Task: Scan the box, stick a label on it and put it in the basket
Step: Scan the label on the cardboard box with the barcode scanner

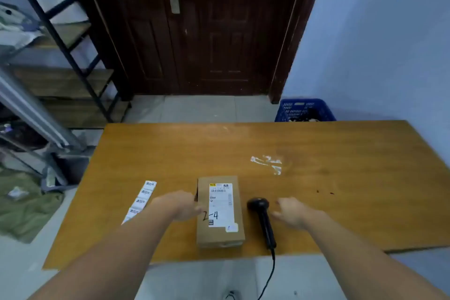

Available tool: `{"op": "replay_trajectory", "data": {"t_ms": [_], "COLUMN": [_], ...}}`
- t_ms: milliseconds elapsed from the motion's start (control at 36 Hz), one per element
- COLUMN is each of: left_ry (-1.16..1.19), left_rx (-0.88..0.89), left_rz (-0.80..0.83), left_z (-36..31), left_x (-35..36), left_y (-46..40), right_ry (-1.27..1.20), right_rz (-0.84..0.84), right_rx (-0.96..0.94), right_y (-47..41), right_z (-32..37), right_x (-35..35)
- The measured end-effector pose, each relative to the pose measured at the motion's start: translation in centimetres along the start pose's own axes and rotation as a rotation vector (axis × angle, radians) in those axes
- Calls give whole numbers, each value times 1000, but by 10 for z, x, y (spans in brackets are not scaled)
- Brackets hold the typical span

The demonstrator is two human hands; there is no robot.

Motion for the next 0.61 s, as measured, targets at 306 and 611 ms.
{"op": "replay_trajectory", "data": {"t_ms": [306, 611], "left_ry": [340, 259], "left_rx": [-43, 1], "left_rz": [9, 20], "left_z": [-12, -16], "left_x": [58, 68], "left_y": [-29, -32], "right_ry": [-328, -820], "right_rz": [-11, -239], "right_rx": [40, 84], "right_y": [-29, -10], "right_z": [6, 28], "right_x": [71, 68]}}
Point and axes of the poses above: each hand's wrist, its own y-axis away from the middle knuckle, its own x-axis out of the palm, z = x × y, the point moved 1 cm from there along -y, towards the middle knuckle, and after that the axes turned 1 degree about z, right-handed, at the moved point
